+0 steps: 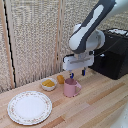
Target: Please focus on the pink mug and carefully direct your gripper towards it. Gently take hold of the pink mug using your grasping instrument. Exercise caution as you elevate the pink mug off the tabletop. Shift the pink mug so it is above the white platter. With precision, slowly place the pink mug onto the white platter.
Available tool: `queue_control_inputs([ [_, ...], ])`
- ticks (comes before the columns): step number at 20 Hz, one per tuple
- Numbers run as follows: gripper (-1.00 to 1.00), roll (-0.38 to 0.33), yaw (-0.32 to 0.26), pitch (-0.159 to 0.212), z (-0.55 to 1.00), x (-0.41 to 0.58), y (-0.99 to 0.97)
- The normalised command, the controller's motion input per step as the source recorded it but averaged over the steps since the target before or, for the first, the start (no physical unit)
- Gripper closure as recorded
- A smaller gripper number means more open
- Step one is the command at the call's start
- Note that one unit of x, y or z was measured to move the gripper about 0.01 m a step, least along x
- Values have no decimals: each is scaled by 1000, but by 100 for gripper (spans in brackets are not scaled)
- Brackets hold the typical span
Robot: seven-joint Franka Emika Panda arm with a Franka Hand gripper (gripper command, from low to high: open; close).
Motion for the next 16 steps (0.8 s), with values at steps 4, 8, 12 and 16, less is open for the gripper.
queue_control_inputs([
  [4, -100, -33, 119, -28, -459, 55, -24],
  [8, 100, -72, 167, -54, -331, 70, 0],
  [12, 100, -21, 114, -1, -144, 3, 0],
  [16, 100, 0, 21, 0, -8, -14, 2],
])
